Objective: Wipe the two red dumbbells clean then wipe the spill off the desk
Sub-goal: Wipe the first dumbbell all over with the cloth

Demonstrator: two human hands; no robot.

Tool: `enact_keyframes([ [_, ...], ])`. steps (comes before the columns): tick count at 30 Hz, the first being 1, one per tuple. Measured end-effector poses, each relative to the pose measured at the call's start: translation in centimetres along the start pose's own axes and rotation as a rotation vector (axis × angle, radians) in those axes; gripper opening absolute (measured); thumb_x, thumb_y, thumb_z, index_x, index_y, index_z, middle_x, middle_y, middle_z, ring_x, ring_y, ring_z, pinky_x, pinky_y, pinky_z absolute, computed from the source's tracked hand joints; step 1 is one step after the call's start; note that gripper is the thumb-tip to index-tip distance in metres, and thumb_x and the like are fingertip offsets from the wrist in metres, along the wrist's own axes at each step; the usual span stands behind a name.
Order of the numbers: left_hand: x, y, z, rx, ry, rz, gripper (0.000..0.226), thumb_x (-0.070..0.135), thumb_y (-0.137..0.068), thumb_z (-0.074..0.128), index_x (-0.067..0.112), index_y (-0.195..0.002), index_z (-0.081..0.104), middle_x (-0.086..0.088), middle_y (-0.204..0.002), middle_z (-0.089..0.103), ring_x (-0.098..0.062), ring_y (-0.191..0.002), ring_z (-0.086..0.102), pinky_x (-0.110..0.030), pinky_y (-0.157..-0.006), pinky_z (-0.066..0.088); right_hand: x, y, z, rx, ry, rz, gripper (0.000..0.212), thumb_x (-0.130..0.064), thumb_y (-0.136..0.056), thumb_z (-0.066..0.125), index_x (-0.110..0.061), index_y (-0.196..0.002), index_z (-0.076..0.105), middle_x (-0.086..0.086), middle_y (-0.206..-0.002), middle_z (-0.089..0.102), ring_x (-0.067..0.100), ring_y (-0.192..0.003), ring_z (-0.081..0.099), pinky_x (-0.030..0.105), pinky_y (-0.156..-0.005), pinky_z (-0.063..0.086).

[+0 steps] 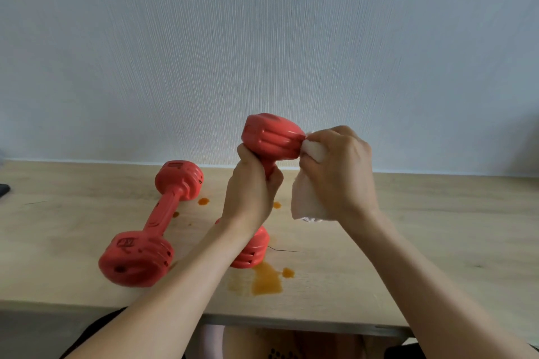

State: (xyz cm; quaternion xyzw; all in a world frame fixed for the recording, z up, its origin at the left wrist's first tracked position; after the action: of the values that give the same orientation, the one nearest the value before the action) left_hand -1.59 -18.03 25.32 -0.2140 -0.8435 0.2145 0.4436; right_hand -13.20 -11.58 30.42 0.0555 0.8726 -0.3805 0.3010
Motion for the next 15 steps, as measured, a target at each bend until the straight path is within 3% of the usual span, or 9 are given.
enact_keyframes([
  [5,-0.4,-0.2,-0.2,0.061,0.028,-0.031,0.026,0.009,-0.089,0.053,0.008,-0.093,0.028,-0.011,-0.074,0.058,-0.037,-0.068,0.059,-0.032,-0.052,0.031,-2.1,1.2,0.4,0.021,0.031,-0.115,0.008,-0.001,-0.067,0.065,-0.002,-0.074,0.068,0.011,-0.089,0.057,0.027,-0.073,0.056,0.033,-0.062,0.043],
  [7,-0.6,-0.3,-0.2,0.063,0.032,-0.039,0.028,0.012,-0.089,0.054,0.008,-0.095,0.028,-0.014,-0.078,0.060,-0.038,-0.071,0.059,-0.032,-0.053,0.030,-2.7,1.3,0.6,0.028,0.040,-0.145,0.009,0.001,-0.065,0.064,-0.001,-0.073,0.067,0.012,-0.088,0.056,0.029,-0.071,0.055,0.033,-0.060,0.041],
  [12,-0.3,-0.1,-0.3,0.037,0.007,-0.027,0.024,0.008,-0.088,0.052,0.007,-0.095,0.028,-0.007,-0.071,0.055,-0.027,-0.062,0.054,-0.027,-0.045,0.029,-0.4,0.1,0.8,-0.013,-0.030,0.026,0.012,-0.004,-0.071,0.066,-0.008,-0.081,0.071,0.011,-0.087,0.059,0.028,-0.081,0.057,0.033,-0.070,0.040],
  [15,0.0,-0.1,-0.5,0.051,0.020,-0.041,0.025,0.007,-0.088,0.052,0.008,-0.094,0.027,-0.005,-0.070,0.055,-0.028,-0.063,0.054,-0.031,-0.050,0.029,-0.8,0.3,0.7,0.023,-0.046,-0.007,0.012,-0.003,-0.069,0.067,-0.007,-0.080,0.071,0.010,-0.086,0.060,0.026,-0.079,0.057,0.030,-0.067,0.038],
])
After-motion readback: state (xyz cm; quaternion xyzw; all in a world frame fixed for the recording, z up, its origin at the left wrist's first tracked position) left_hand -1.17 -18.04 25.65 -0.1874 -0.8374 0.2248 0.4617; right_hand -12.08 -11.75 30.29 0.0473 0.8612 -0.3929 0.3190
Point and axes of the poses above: each hand's wrist, its own y-axis away from the middle knuckle, its own z-axis out of the palm, x = y × z, the point moved 2 cm from there along -y, towards the middle knuckle
